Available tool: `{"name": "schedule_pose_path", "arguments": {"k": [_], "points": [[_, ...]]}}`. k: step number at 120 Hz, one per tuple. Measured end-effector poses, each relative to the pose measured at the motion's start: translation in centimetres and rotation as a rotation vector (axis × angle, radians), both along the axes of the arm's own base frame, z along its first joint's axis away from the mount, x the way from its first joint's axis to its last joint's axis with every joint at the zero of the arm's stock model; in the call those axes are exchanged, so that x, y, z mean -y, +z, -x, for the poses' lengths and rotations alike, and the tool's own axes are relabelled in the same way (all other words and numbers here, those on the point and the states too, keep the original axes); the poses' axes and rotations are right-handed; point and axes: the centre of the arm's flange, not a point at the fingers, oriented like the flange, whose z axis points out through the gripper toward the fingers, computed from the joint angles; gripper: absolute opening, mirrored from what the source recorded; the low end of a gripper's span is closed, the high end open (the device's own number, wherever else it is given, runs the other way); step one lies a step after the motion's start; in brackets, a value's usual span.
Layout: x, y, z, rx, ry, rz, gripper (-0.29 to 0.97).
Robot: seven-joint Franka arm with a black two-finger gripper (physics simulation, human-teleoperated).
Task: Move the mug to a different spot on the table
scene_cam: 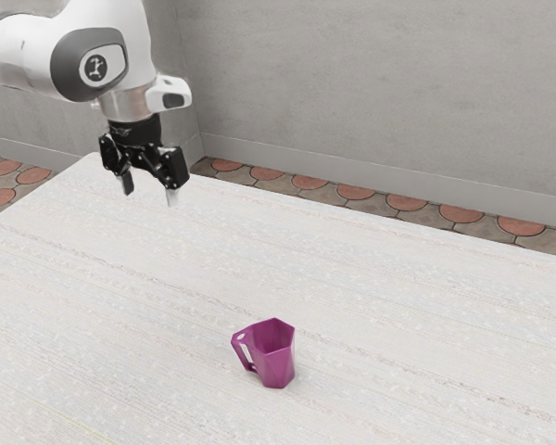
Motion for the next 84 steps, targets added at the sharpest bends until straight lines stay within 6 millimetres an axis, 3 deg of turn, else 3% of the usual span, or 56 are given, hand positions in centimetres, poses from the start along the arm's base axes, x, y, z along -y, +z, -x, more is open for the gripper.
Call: {"name": "schedule_pose_path", "arguments": {"k": [18, 31, 84], "points": [[0.5, -6.1, 1.9, -0.030, -0.131, 0.020, 0.68], [1.1, -9.0, 2.5, -0.021, -0.213, 0.028, 0.68], [4.2, -16.1, 1.7, 0.025, -0.654, 0.105, 0.68]]}}
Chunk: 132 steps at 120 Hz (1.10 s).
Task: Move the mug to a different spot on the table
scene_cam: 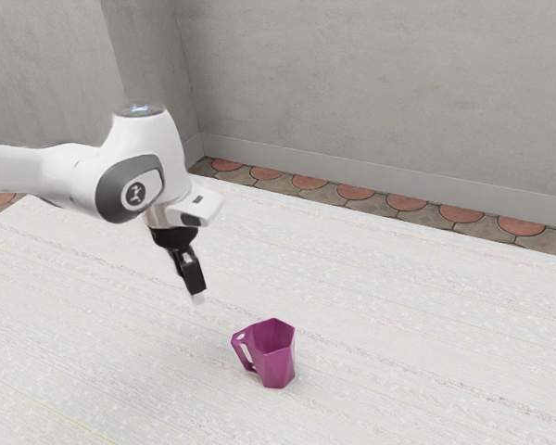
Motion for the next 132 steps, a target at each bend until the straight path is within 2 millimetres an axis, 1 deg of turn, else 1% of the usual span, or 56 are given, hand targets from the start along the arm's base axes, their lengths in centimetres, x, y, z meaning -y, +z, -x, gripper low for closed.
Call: {"name": "schedule_pose_path", "arguments": {"k": [4, 10, 15, 21, 34, 41, 50, 59, 77, 84, 97, 115, 132], "points": [[0.0, -0.4, -0.4, -0.005, -0.026, 0.008, 0.68], [0.0, -1.0, -1.5, -0.015, -0.062, 0.022, 0.68], [-0.1, -1.6, -1.9, -0.023, -0.093, 0.033, 0.68], [-0.2, -2.2, -2.0, -0.028, -0.133, 0.044, 0.68], [-0.1, -3.6, -1.6, -0.027, -0.218, 0.064, 0.68], [0.5, -4.3, -1.5, -0.015, -0.268, 0.075, 0.68], [1.9, -5.1, -1.6, -0.004, -0.343, 0.086, 0.68], [3.2, -5.6, -1.6, 0.008, -0.406, 0.097, 0.68], [3.9, -6.1, -1.7, 0.029, -0.490, 0.111, 0.68], [4.1, -6.0, -1.6, 0.038, -0.517, 0.114, 0.68], [4.0, -6.8, -1.0, 0.044, -0.540, 0.132, 0.68], [5.1, -7.4, -0.9, 0.056, -0.585, 0.156, 0.68], [5.1, -8.5, -1.0, 0.059, -0.614, 0.163, 0.68]]}}
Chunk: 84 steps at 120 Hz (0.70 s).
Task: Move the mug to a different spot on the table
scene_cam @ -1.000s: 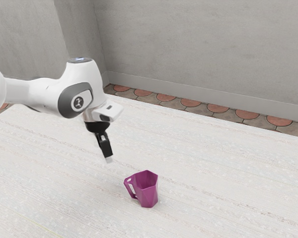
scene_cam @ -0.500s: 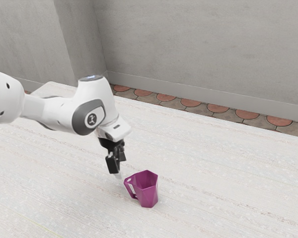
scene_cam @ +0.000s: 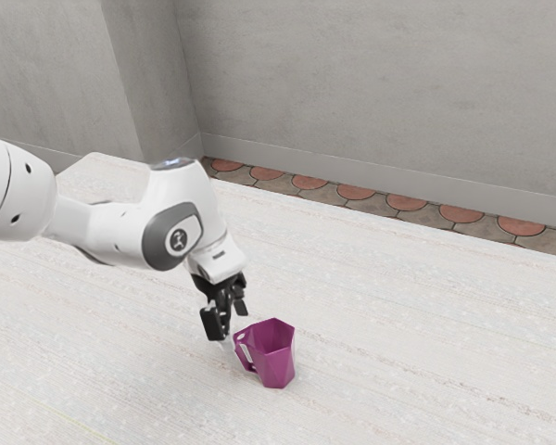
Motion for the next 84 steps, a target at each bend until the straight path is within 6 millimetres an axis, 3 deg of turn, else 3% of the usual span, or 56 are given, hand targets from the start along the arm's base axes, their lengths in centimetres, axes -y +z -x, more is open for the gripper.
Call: {"name": "schedule_pose_path", "arguments": {"k": [84], "points": [[0.8, -4.2, -0.4, 0.012, -0.055, 0.036, 0.68]]}}
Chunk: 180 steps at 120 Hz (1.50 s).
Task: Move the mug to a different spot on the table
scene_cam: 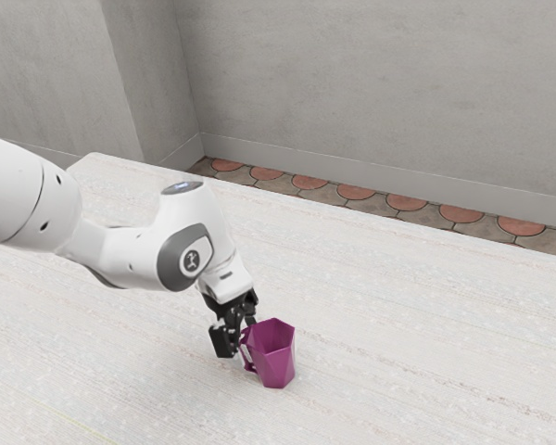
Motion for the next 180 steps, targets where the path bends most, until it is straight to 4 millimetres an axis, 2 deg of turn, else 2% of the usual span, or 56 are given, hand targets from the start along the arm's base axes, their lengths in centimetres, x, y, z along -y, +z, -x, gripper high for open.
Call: {"name": "schedule_pose_path", "arguments": {"k": [23, 32, 40, 54, 62, 98, 112, 128, 140, 162, 180], "points": [[-0.1, -1.1, -0.1, -0.003, 0.001, 0.004, 0.66], [-0.1, -1.2, -0.1, -0.001, -0.001, 0.005, 0.62], [-0.1, -1.2, -0.1, 0.004, -0.002, 0.005, 0.51], [-0.1, -1.2, -0.2, 0.013, -0.003, 0.005, 0.24], [-0.2, -1.1, -0.3, 0.016, 0.000, 0.008, 0.17], [0.4, -0.4, -0.8, 0.074, 0.043, 0.048, 0.04], [1.3, 0.4, -1.0, 0.125, 0.075, 0.085, -0.01], [1.1, 2.1, -1.4, 0.184, 0.134, 0.122, -0.03], [0.4, 3.0, -0.5, 0.216, 0.174, 0.133, -0.04], [-1.4, 3.9, 3.0, 0.254, 0.240, 0.125, -0.05], [-2.9, 4.2, 3.9, 0.293, 0.301, 0.121, -0.06]]}}
